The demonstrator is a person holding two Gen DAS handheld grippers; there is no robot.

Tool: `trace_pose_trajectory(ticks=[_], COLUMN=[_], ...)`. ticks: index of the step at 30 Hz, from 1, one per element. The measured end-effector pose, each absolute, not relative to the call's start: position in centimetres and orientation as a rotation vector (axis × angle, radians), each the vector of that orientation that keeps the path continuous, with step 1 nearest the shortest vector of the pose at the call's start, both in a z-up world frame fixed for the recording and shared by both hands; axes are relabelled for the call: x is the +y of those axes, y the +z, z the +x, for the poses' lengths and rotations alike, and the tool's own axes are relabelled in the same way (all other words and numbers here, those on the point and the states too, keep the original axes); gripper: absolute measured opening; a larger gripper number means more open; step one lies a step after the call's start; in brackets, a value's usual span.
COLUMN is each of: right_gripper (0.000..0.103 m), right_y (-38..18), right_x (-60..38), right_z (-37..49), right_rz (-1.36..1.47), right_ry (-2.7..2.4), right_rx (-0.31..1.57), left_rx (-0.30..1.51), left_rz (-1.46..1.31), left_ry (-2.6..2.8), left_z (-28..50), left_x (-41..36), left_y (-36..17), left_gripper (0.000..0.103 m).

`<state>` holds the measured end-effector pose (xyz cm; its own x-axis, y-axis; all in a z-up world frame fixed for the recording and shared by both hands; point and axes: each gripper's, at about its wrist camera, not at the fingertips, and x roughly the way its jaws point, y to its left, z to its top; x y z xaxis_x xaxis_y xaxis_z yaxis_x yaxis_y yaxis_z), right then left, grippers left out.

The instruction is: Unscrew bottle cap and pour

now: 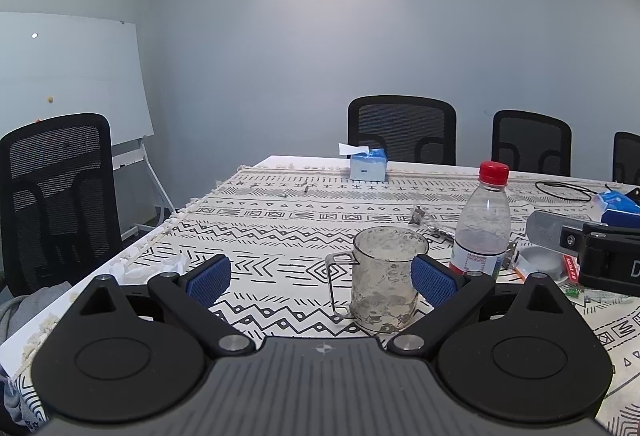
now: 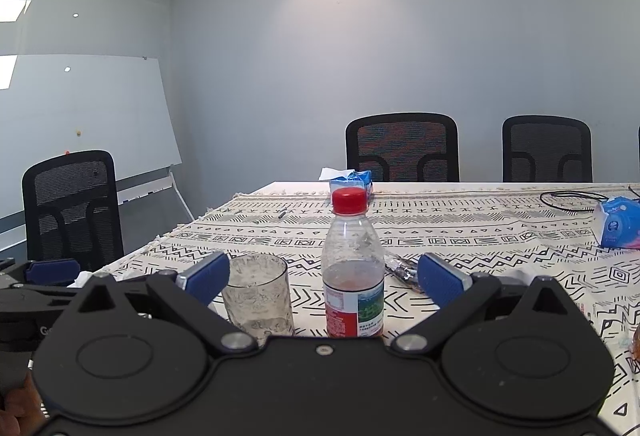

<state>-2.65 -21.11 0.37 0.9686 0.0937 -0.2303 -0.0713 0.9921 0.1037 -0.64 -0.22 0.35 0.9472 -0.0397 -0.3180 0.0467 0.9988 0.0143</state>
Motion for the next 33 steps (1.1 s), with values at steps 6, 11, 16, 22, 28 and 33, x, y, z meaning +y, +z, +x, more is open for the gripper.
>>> trace_pose_trajectory(ticks=[6,11,16,22,28,33], right_gripper=[0.101,0.101,0.101,0.101,0.101,0.101], right_y=[0.36,0.42,0.65,0.68,0.85,0.95], right_x=[-21.09,-21.07,-21.04,-20.99,-20.92,-20.98], right_z=[-2.98,-3.23,-3.32,-3.58,-3.63,-3.67], right_rz=[0.089,0.085,0.084,0.078,0.078,0.074], right_ry=[0.095,0.099,0.104,0.107,0.110,0.113], right_rx=[0.230,0.226,0.222,0.223,0.223,0.222], left_rx=[0.318,0.314,0.308,0.305,0.303,0.307], left_rz=[0.026,0.026,0.029,0.031,0.037,0.049], left_ry=[-0.043,-0.041,-0.039,-0.037,-0.036,-0.036], left_z=[-0.72,-0.85,-1.12,-1.24,-1.36,-1.31], left_x=[-0.25,-0.23,-0.26,-0.11,-0.32,-0.47], left_y=[0.53,0.54,0.44,0.41,0.45,0.36], left_gripper=[0.098,0.098,0.098,0.098,0.098,0.098])
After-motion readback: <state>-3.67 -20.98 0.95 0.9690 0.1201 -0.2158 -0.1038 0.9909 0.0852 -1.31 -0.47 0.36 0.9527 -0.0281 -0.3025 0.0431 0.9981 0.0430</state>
